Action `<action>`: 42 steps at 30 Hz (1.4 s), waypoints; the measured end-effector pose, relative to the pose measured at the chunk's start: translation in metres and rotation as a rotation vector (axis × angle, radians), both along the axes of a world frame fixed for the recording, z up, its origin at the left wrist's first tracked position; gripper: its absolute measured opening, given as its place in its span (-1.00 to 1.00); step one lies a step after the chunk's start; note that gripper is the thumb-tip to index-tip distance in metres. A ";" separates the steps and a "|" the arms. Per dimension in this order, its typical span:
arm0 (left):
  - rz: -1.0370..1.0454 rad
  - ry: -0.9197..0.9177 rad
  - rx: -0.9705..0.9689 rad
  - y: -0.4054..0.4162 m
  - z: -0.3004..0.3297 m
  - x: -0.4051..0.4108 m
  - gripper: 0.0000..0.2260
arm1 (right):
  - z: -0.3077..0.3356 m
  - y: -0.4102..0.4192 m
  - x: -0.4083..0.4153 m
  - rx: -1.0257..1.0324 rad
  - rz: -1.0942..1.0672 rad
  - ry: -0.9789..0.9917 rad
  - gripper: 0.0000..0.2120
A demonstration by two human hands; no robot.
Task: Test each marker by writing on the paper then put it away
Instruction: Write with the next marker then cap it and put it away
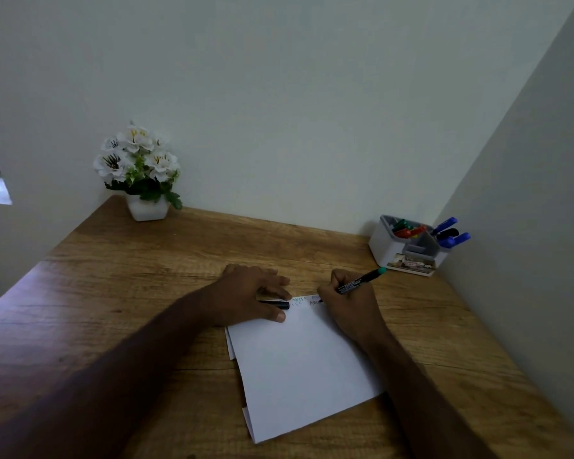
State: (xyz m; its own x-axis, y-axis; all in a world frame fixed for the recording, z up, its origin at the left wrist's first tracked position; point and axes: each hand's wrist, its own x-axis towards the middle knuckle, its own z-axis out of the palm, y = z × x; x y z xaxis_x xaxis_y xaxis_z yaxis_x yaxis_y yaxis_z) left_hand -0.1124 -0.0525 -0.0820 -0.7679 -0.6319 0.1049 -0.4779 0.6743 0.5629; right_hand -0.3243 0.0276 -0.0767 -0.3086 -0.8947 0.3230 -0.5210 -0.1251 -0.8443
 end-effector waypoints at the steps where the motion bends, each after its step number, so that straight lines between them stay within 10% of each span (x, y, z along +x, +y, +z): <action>1: 0.000 -0.002 -0.006 0.000 0.000 0.000 -0.55 | 0.000 0.000 0.000 -0.003 0.000 -0.004 -0.61; 42: -0.009 -0.019 -0.006 0.001 0.002 0.000 -0.56 | -0.002 -0.002 -0.004 -0.022 -0.041 -0.003 -0.67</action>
